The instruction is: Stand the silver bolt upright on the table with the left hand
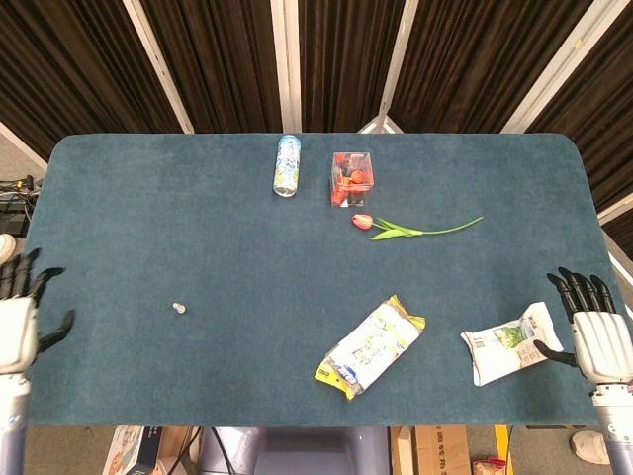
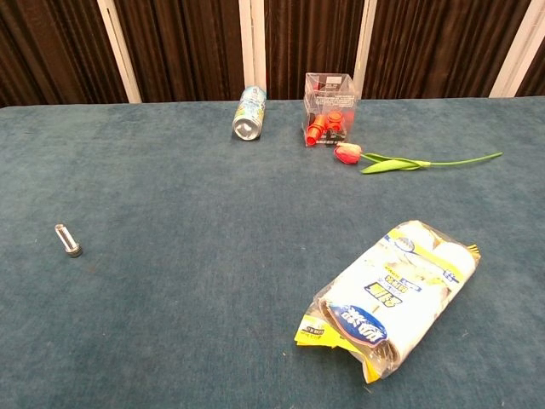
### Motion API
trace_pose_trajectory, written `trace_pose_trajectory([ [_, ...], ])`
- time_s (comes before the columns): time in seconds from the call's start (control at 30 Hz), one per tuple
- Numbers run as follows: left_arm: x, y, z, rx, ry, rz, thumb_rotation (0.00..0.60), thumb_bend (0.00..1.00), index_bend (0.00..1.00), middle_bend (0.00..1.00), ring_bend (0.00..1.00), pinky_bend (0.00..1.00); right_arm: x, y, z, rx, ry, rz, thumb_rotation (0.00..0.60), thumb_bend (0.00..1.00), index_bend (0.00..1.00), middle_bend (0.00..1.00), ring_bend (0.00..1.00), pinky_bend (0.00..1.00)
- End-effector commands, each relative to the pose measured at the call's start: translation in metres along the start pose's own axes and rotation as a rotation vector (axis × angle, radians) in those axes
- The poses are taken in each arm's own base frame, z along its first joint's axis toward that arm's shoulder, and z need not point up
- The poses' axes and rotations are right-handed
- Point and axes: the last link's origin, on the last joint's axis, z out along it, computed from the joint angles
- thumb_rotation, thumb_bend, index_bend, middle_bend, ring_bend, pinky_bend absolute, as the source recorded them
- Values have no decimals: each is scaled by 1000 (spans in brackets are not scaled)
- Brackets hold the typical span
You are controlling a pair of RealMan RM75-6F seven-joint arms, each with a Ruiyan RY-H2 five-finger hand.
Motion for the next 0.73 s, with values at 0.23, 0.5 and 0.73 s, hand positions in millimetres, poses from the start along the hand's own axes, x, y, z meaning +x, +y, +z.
trace_pose_trajectory([
  [0.23, 1, -21, -15, 28, -63, 13, 600, 431, 257, 32, 0, 0, 1, -3, -1, 25, 13, -13, 600, 104, 139, 96, 86, 0],
  [0.5, -2, -24, -12, 13, -129, 19, 600, 427, 153, 9, 0, 0, 3, -4, -3, 32, 9, -19, 600, 103, 139, 96, 74, 0],
  [0.73, 5, -29, -14, 22, -108, 15, 600, 401, 130, 0, 0, 0, 5, -3, -4, 32, 16, -9, 600, 103, 138, 96, 69, 0],
])
